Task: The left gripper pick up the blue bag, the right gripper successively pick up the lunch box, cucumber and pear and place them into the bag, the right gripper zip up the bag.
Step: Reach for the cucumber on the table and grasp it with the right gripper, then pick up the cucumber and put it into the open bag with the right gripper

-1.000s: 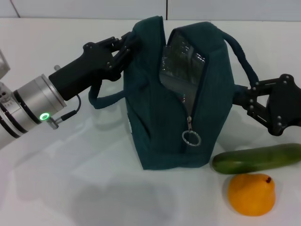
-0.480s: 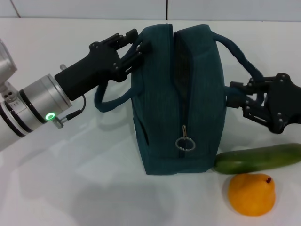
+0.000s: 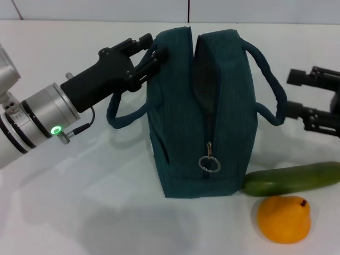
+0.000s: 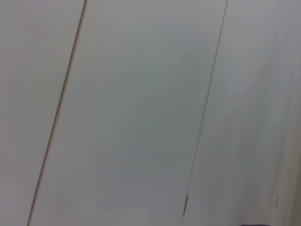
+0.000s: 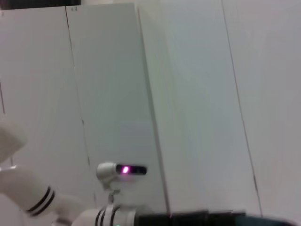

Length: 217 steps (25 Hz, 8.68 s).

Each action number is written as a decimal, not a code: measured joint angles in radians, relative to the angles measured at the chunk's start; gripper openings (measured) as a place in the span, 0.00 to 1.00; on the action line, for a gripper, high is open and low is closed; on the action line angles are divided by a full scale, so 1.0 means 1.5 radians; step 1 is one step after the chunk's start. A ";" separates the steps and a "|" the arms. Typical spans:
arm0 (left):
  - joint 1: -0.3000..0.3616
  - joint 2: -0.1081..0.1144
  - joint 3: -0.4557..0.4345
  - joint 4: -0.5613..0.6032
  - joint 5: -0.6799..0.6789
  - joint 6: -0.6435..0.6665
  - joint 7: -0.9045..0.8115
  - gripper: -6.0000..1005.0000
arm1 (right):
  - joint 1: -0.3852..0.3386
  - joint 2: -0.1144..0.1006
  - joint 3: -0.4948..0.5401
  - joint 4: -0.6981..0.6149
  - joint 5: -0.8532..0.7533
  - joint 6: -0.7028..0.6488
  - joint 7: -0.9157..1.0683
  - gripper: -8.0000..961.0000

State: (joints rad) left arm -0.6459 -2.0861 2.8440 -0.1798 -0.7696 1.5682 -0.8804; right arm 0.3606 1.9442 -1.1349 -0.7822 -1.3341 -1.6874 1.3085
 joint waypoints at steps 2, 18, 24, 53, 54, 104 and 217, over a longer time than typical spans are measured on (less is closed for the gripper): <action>0.000 0.000 0.000 0.000 0.000 -0.002 0.000 0.49 | 0.003 -0.015 0.002 -0.017 -0.045 -0.003 0.025 0.60; -0.032 0.002 -0.005 -0.002 -0.002 -0.009 -0.008 0.48 | 0.113 -0.019 0.060 -0.313 -0.520 -0.070 0.436 0.75; -0.038 0.002 -0.006 0.000 -0.003 -0.011 -0.009 0.48 | 0.132 0.027 0.059 -0.352 -0.616 -0.078 0.449 0.75; -0.030 -0.001 -0.008 0.022 -0.051 -0.009 0.013 0.48 | 0.088 0.028 0.156 -0.276 -0.451 -0.006 0.375 0.74; -0.030 -0.001 -0.008 0.022 -0.052 -0.010 0.014 0.48 | 0.089 0.026 0.157 -0.277 -0.452 -0.016 0.381 0.74; -0.016 -0.001 -0.008 0.055 -0.089 -0.016 0.034 0.48 | 0.193 0.048 -0.191 -0.309 -0.816 0.005 0.442 0.91; 0.035 -0.003 -0.008 0.060 -0.147 0.030 0.087 0.48 | 0.226 0.056 -0.038 0.224 0.007 0.067 -0.120 0.66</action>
State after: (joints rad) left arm -0.5940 -2.0900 2.8323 -0.0903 -0.9908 1.6136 -0.7498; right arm 0.6998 2.0277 -1.1917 -0.4463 -1.3231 -1.5869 1.1278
